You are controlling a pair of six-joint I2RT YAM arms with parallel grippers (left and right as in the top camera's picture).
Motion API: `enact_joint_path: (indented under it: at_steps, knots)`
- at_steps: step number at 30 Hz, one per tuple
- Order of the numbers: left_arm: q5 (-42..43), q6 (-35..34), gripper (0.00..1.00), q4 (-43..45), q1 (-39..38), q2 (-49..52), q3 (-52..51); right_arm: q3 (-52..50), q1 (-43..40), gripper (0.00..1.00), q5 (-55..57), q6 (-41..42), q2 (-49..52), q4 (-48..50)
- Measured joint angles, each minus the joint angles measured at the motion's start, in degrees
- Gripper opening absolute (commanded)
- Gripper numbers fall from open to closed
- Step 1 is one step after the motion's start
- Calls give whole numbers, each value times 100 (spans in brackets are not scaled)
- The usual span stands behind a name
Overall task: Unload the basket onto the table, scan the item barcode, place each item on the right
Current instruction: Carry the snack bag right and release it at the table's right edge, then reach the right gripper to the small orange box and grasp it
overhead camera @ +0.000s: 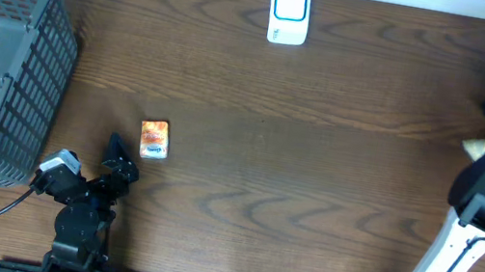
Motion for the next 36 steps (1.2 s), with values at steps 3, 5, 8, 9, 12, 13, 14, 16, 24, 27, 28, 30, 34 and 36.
enact_joint_path:
  at_steps: [3, 5, 8, 9, 12, 13, 14, 16, 24, 27, 28, 30, 34, 36]
  knots:
    - [-2, -2, 98, 0, 0, 0, 0, 0, -81, 99, -549, -201, -90, -7]
    - [-2, 0, 98, 0, 0, 0, 0, 0, 26, 99, -1058, -249, -229, -13]
    - [-2, 0, 98, 0, 0, 0, 0, 0, 328, 99, -2140, -293, -551, -92]
    - [0, -2, 98, 0, 0, 0, 0, 2, 485, 99, -2640, -332, -688, -109]
    - [0, 0, 98, 0, 0, 0, 0, 28, 1021, 99, -4129, -664, -953, -98]
    - [0, -2, 98, 0, 0, 0, 0, 39, 1266, 99, -4636, -835, -990, -90]
    - [0, 0, 98, 0, 0, 0, 0, 39, 1497, 98, -5038, -984, -997, -114]
    - [0, -2, 98, -2, 0, 0, 0, 7, 2000, 97, -5678, -1250, -957, -221]
    - [0, 0, 98, -2, 0, 0, 0, -1224, 4227, 80, -6817, -1766, -741, 892]
    - [0, 0, 98, 0, 0, 0, 0, -1676, 4907, 71, -6935, -1749, -675, 1657]
    - [0, -2, 98, 0, 0, 0, 0, -1829, 5099, 69, -6951, -1744, -673, 1956]
    - [0, 0, 98, 0, 0, 0, 0, -2041, 5438, 68, -7003, -1663, -673, 2575]
    - [0, 0, 98, -2, 0, 0, 0, -2566, 5901, 68, -7029, -1320, -673, 3794]
    - [0, 0, 98, 0, 0, 0, 0, -2846, 6085, 68, -7020, -1174, -673, 4223]
